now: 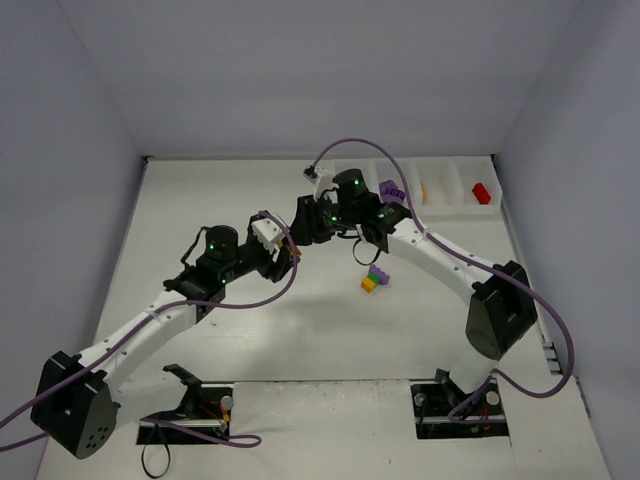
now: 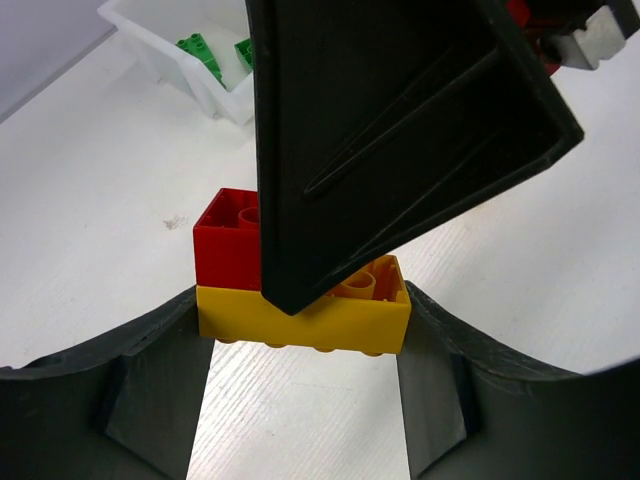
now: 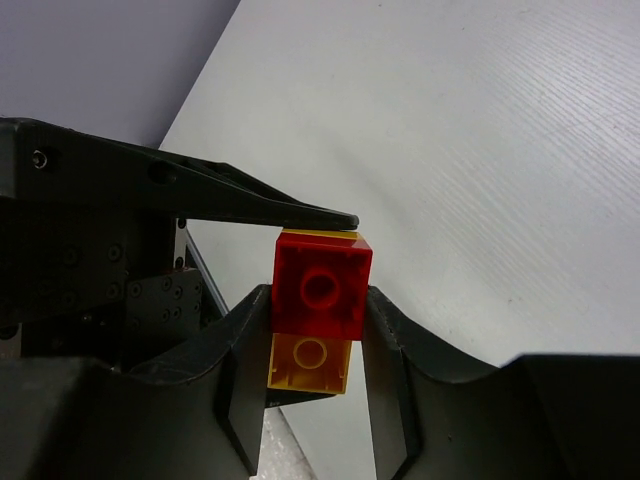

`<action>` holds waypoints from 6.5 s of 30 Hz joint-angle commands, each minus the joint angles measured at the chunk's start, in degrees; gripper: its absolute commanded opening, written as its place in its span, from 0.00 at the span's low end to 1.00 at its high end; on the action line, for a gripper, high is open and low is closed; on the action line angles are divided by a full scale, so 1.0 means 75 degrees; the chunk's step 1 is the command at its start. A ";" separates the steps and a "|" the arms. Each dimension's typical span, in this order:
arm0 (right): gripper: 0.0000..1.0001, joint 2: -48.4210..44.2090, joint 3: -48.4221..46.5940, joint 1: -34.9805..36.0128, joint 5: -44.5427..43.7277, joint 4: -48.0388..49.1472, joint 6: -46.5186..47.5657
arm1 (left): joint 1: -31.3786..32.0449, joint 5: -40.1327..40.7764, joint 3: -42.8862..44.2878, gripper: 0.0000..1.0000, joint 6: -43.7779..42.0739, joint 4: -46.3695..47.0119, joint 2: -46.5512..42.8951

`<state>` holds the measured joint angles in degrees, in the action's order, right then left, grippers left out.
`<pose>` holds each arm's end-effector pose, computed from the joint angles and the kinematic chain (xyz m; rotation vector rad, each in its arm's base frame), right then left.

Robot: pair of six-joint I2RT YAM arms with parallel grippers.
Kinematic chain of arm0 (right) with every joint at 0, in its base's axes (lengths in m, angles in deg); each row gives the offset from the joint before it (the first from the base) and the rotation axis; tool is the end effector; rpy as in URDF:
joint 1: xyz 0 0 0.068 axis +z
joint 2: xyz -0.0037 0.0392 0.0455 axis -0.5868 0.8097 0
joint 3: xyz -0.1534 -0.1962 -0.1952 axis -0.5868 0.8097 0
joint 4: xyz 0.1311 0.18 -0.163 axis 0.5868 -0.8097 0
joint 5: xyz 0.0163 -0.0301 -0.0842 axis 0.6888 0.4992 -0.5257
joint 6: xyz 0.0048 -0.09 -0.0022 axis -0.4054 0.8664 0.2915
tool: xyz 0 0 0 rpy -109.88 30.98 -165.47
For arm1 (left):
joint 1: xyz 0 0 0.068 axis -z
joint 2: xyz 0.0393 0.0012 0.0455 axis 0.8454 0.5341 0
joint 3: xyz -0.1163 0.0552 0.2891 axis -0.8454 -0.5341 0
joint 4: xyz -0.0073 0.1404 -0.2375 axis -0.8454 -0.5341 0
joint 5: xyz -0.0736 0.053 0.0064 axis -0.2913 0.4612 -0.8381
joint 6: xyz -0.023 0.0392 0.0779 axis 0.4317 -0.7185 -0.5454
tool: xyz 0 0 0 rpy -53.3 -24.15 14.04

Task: Sort the legos into containers by color

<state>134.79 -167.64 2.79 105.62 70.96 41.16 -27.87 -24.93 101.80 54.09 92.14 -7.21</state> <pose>0.3211 0.3175 0.3560 -0.7074 1.9256 1.3109 0.2307 -0.1701 0.3177 0.8395 1.6031 -0.6676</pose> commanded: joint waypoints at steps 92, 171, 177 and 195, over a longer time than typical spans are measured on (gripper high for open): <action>0.60 -0.0324 -0.0244 0.0028 0.0320 -0.0090 0.0368 | 0.0309 0.0228 0.1003 0.00 0.0026 0.0685 -0.0028; 0.73 -0.3277 0.2463 -0.5409 -0.2364 -0.0933 0.0356 | 0.3556 0.2841 0.6487 0.57 0.2804 -0.2843 0.7448; 0.73 -0.3289 0.2580 -0.5385 -0.2235 -0.0968 0.0380 | 0.3556 0.3005 0.6347 0.55 0.2780 -0.2632 0.7496; 0.72 -0.2973 0.2382 -0.4964 -0.1346 -0.1097 0.0614 | 0.3462 0.3368 0.3830 0.00 0.1272 -0.0126 0.5835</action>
<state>111.88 -147.26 -35.99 90.64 61.85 44.50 -1.54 -1.96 135.44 69.71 83.84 45.03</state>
